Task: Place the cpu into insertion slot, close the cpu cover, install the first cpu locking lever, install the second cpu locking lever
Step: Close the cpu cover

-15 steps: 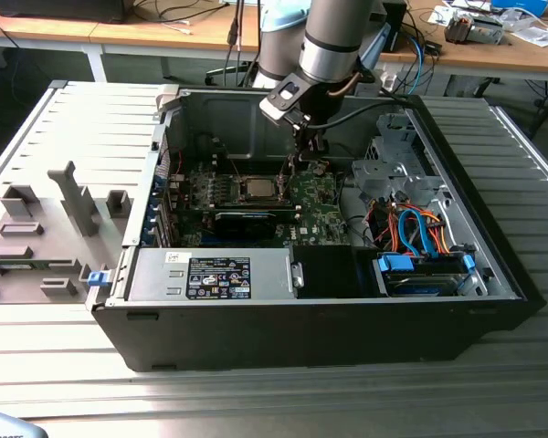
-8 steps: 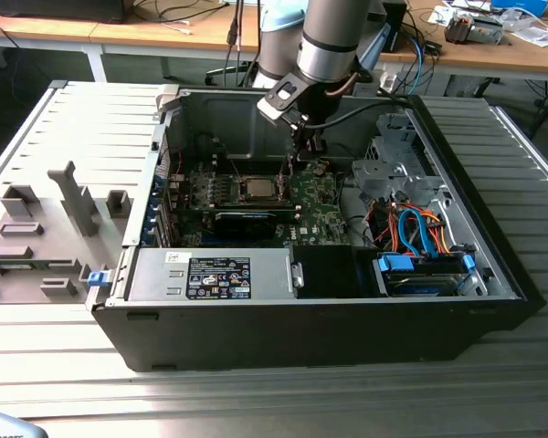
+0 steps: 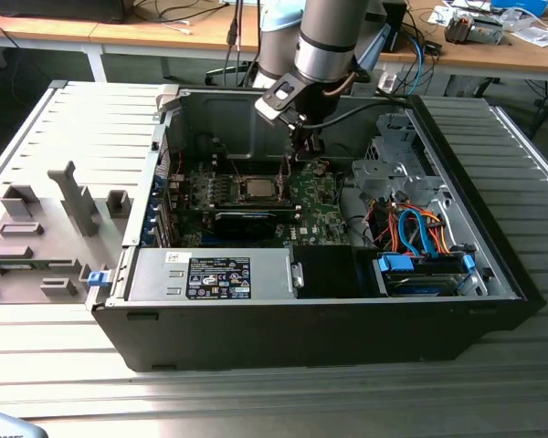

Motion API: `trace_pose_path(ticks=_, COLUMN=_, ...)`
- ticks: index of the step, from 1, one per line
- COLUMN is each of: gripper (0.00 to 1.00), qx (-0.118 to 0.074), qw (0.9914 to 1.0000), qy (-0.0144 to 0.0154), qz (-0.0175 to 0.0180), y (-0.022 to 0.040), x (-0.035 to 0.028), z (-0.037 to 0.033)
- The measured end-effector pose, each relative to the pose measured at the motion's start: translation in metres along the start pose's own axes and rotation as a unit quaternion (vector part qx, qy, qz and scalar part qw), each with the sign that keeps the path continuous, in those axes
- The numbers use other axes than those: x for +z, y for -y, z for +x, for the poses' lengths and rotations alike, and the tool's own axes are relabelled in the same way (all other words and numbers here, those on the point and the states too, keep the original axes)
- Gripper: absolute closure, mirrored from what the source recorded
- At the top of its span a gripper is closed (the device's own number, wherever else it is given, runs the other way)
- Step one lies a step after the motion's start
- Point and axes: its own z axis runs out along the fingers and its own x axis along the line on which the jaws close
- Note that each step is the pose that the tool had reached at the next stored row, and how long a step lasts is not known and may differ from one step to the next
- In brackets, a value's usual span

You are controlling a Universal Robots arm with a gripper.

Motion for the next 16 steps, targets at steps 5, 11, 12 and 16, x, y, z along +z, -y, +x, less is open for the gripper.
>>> trace_pose_path(ticks=5, gripper=0.89, qx=0.0, qw=1.0, qy=0.0, qz=0.0, y=0.003, x=0.0002, z=0.0004)
trace_pose_path(ticks=11, gripper=0.89, qx=0.0, qw=1.0, qy=0.0, qz=0.0, y=0.0052, x=0.0004, z=0.0007)
trace_pose_path(ticks=12, gripper=0.89, qx=0.0, qw=1.0, qy=0.0, qz=0.0, y=0.0058, x=0.0004, z=0.0008)
trace_pose_path(ticks=16, gripper=0.89, qx=0.0, qw=1.0, qy=0.0, qz=0.0, y=0.0071, x=0.0005, z=0.001)
